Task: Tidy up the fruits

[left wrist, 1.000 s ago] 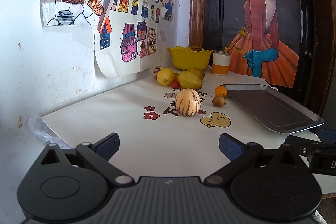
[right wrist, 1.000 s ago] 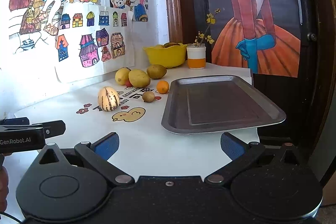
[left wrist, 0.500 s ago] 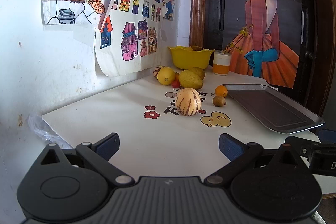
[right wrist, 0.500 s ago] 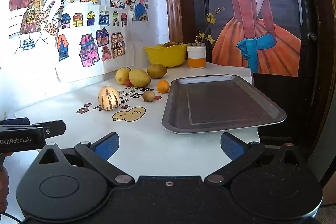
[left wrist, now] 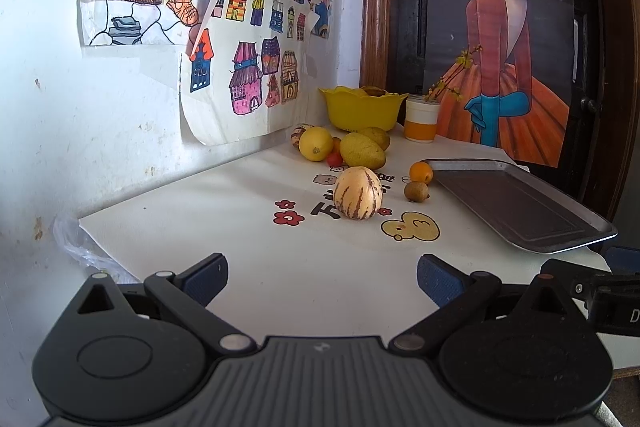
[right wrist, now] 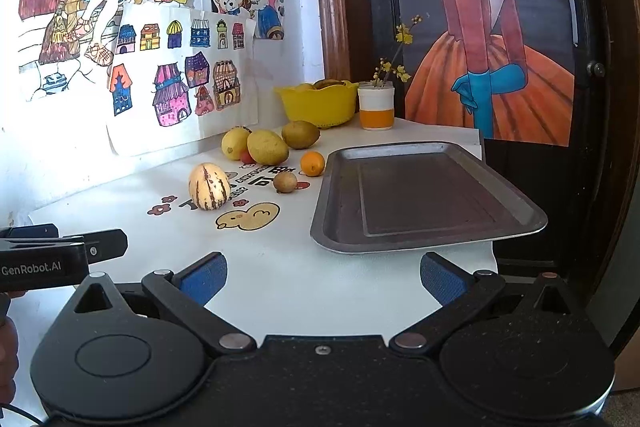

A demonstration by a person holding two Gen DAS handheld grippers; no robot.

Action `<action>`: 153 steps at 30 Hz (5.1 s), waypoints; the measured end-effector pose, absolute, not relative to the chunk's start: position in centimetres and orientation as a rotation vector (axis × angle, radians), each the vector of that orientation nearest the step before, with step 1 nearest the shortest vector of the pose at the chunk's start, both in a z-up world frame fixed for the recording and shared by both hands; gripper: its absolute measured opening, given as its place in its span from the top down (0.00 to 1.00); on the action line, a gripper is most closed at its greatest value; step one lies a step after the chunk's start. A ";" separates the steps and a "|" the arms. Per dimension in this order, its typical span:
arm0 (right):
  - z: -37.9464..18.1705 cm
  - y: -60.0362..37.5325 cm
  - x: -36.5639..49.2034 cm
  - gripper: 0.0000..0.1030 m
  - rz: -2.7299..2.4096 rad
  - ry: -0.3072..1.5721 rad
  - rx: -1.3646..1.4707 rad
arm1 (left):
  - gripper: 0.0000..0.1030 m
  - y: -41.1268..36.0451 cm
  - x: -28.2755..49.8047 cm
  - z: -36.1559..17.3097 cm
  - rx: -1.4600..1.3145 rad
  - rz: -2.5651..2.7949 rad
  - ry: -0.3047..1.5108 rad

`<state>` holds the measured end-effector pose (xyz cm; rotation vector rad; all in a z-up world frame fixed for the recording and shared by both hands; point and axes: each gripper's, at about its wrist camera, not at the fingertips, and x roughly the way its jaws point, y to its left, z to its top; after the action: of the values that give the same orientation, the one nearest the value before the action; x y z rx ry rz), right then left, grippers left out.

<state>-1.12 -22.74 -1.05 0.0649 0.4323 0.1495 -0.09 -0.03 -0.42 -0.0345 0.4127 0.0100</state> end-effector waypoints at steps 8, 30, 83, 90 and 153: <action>-1.0 -22.7 -0.8 0.00 0.149 0.441 0.052 | 0.00 0.2 0.8 -0.4 -0.056 0.021 0.439; 4.6 -23.9 16.6 0.01 0.502 0.649 0.069 | 0.00 0.8 13.0 0.3 -0.060 -0.120 0.559; 1.6 -34.4 29.2 0.72 0.370 0.666 -0.096 | 0.46 -12.6 29.8 3.2 -0.042 -0.395 0.693; -0.1 -34.8 29.4 0.72 0.385 0.710 -0.092 | 0.46 -15.1 31.3 1.7 0.016 -0.405 0.728; 4.6 -17.3 15.3 0.01 0.557 0.785 -0.278 | 0.01 4.5 16.2 2.5 -0.010 -0.174 0.667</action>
<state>15.30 -17.32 4.60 -0.2780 0.7853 0.5575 16.20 4.48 2.52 -0.0101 0.6673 -0.1742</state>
